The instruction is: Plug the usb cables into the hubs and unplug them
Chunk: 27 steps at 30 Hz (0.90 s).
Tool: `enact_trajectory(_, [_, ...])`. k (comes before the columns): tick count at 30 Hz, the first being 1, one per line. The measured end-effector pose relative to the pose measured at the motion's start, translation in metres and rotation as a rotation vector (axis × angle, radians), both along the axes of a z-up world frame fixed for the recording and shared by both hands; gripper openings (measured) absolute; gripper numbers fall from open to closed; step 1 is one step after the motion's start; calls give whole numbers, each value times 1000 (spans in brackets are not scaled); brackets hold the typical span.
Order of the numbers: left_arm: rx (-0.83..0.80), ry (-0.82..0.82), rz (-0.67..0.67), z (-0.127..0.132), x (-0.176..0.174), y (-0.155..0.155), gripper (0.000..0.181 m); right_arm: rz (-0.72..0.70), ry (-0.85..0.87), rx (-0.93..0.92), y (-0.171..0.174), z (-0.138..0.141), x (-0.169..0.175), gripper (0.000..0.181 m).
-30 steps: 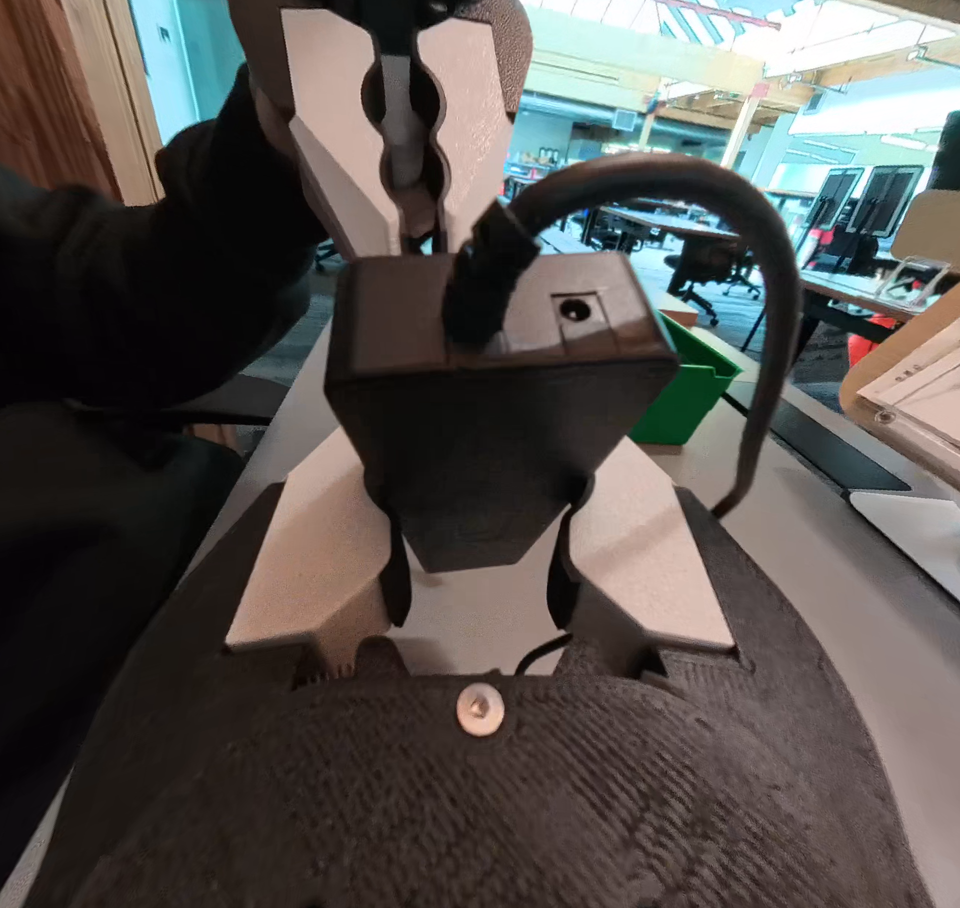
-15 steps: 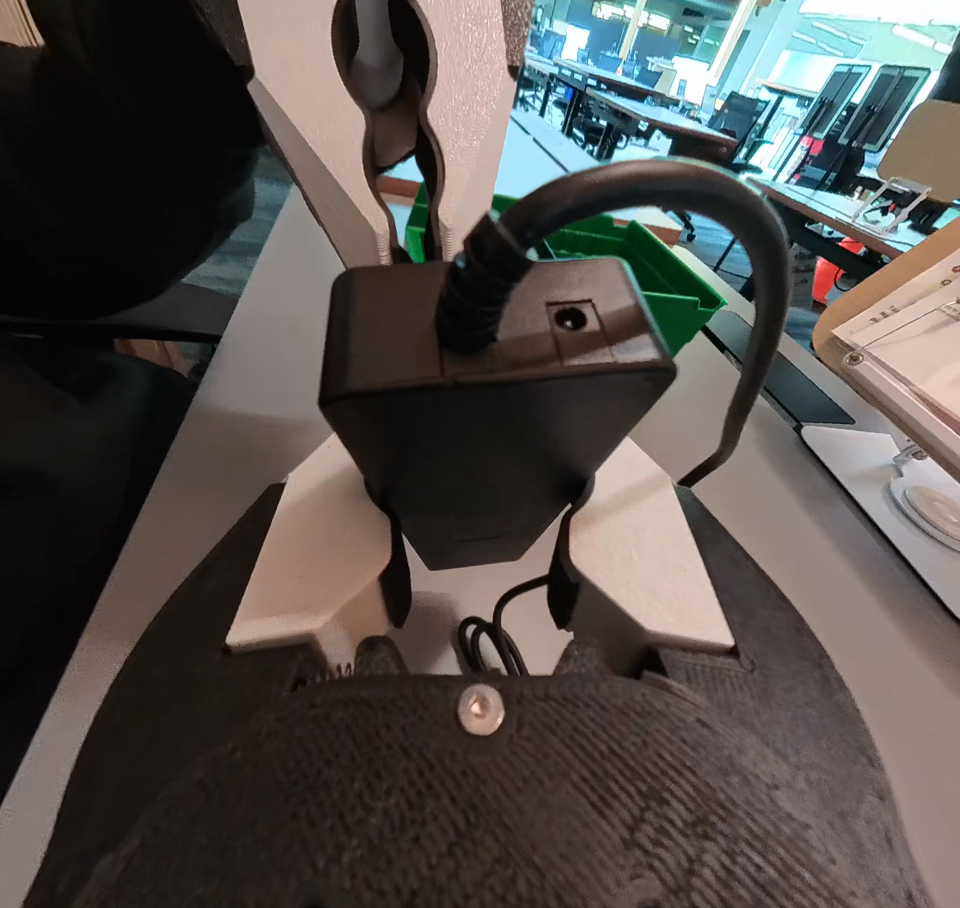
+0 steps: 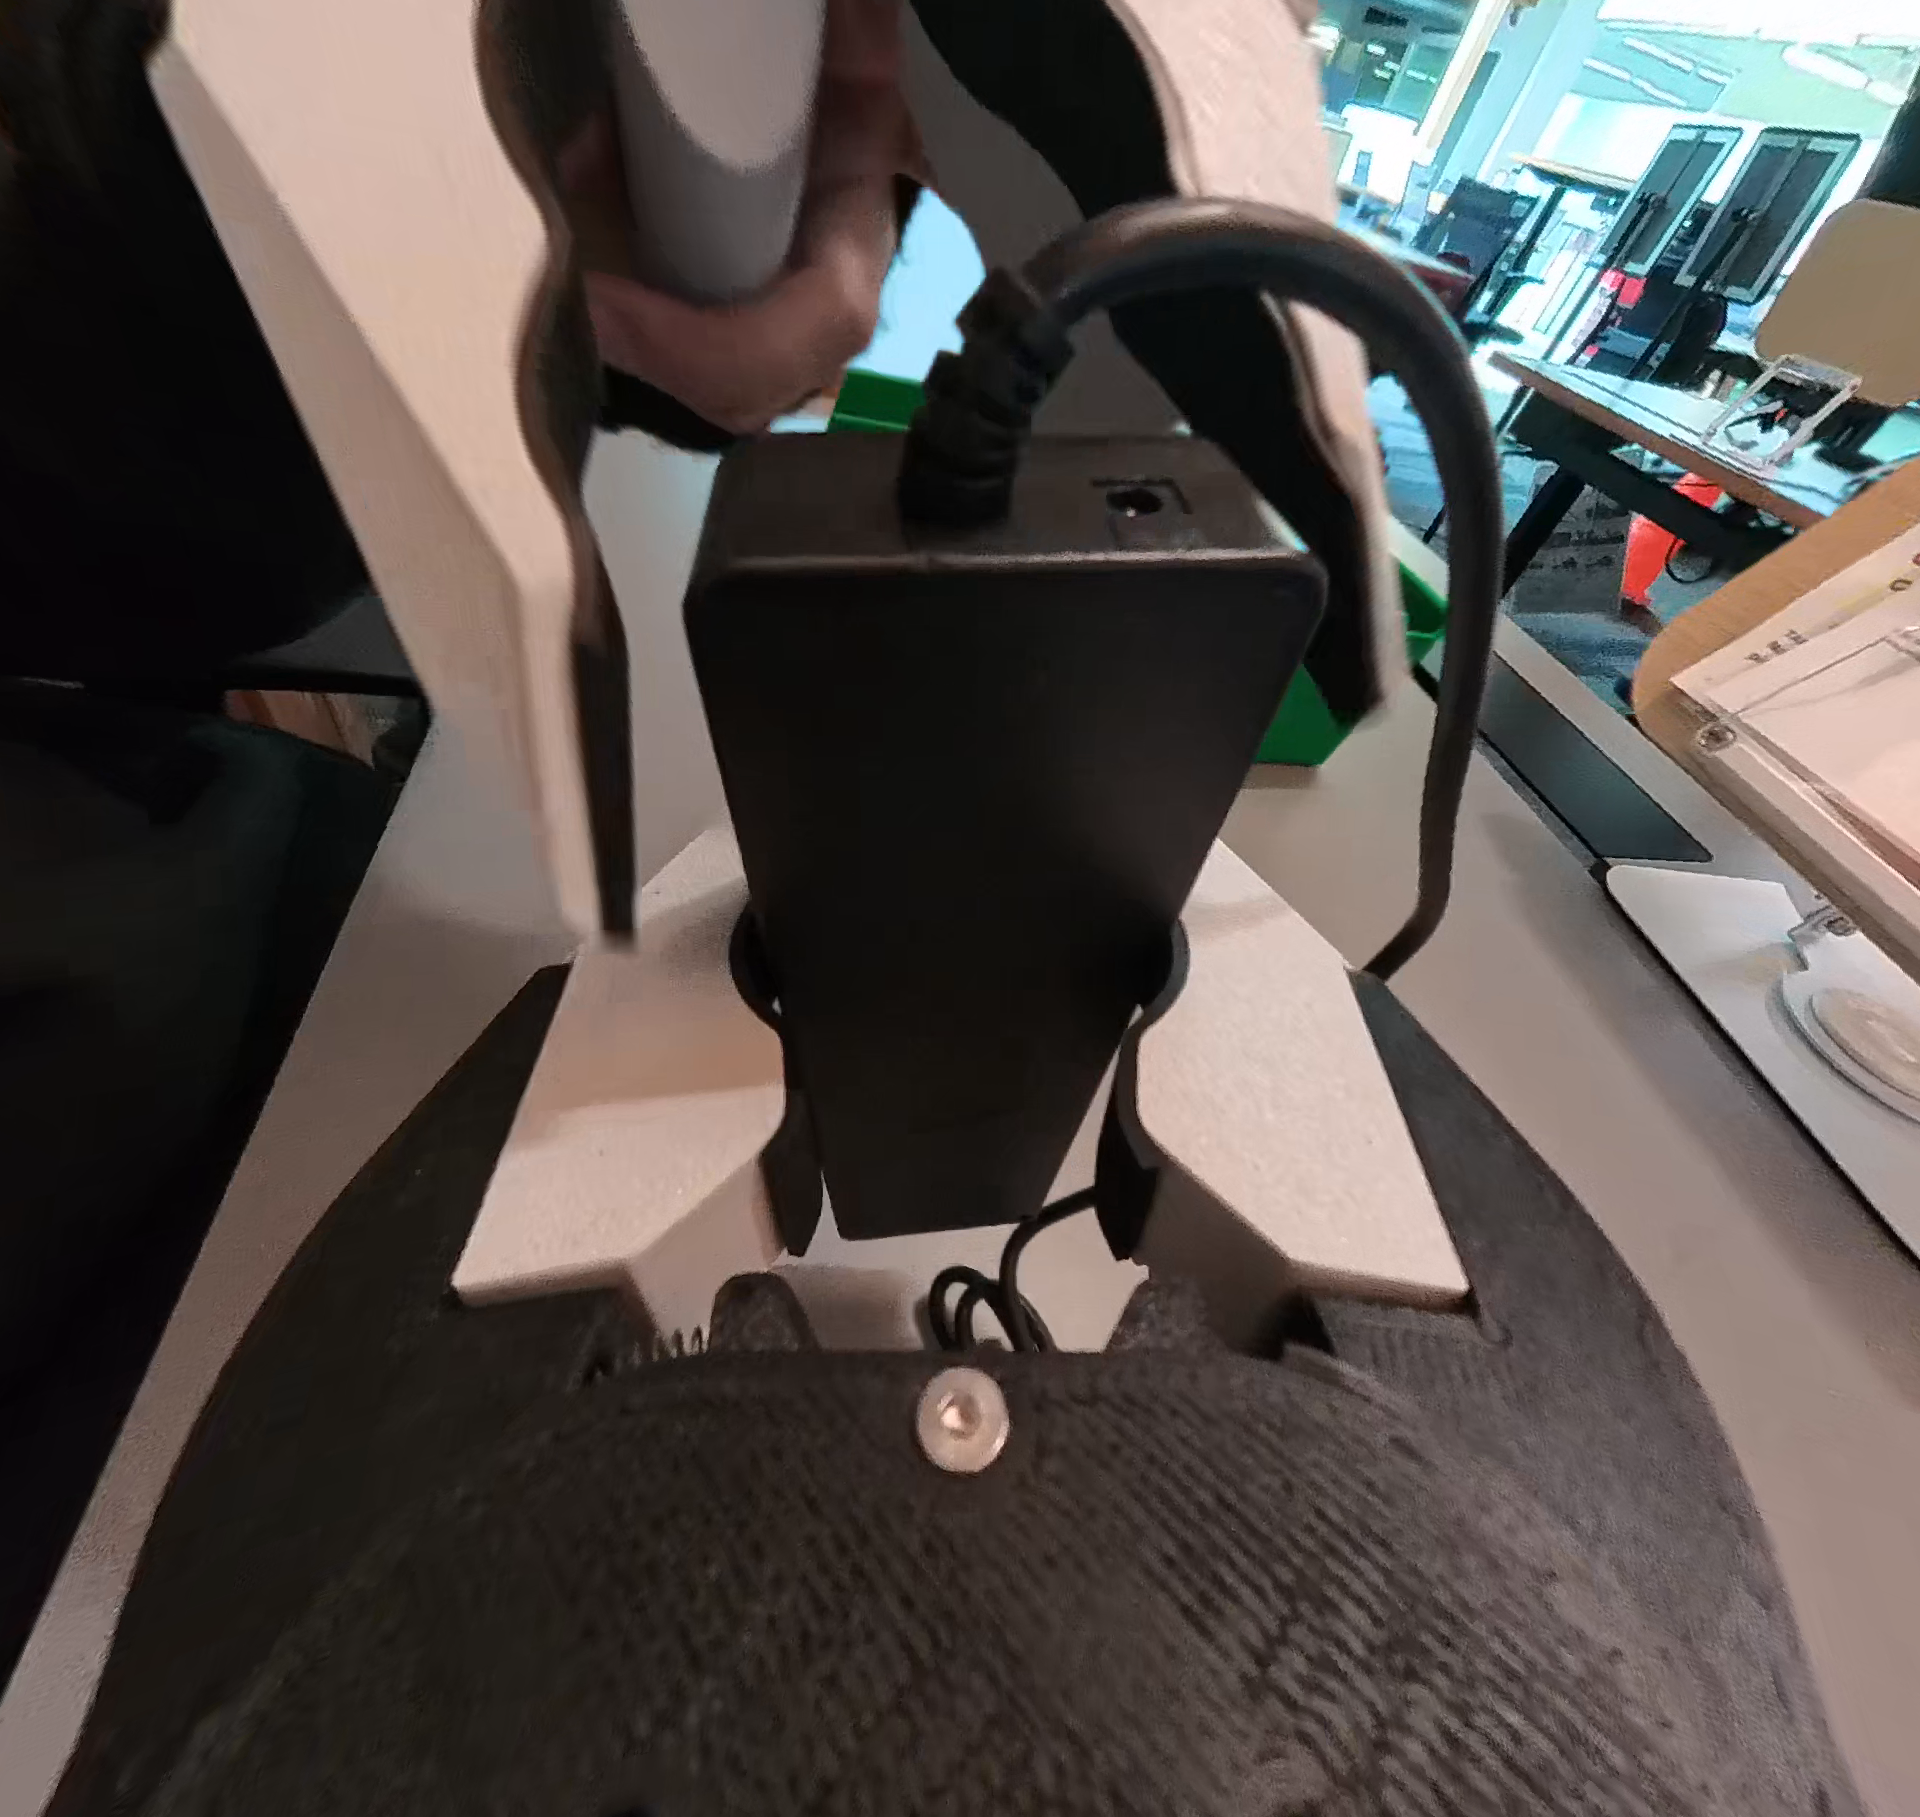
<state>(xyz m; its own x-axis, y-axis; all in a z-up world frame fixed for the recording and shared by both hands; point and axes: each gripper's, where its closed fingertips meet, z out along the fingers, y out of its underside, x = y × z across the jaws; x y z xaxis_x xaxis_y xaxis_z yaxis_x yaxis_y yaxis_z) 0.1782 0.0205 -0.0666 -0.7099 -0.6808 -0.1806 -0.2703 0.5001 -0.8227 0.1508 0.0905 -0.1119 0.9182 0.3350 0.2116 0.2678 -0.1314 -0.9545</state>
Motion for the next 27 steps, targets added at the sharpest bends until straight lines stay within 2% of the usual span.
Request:
enact_trajectory(1, [0, -14, -13, -1, 3, -4, 69, 2, -11, -8, 1, -1, -2, 63])
enact_trajectory(2, [10, -37, -47, -1, 3, -9, 54, -1, -18, -14, 1, -1, -3, 62])
enact_trajectory(4, [21, -72, -80, 1, 5, -10, 54, -13, -16, 10, 1, 1, 0, 62])
enact_trajectory(10, [-124, -40, -115, 14, 2, -2, 54, 20, 108, 135, 1, 21, -2, 63])
enact_trajectory(20, [-69, -70, -118, 14, -2, 2, 53, -5, 126, 144, 6, 26, -4, 63])
enact_trajectory(25, [-122, -43, -116, 14, -5, 7, 54, -16, 95, 155, 5, 27, -1, 64])
enact_trajectory(27, [-107, -52, -91, 16, -7, 13, 65, -10, 93, 152, 2, 27, 1, 63])
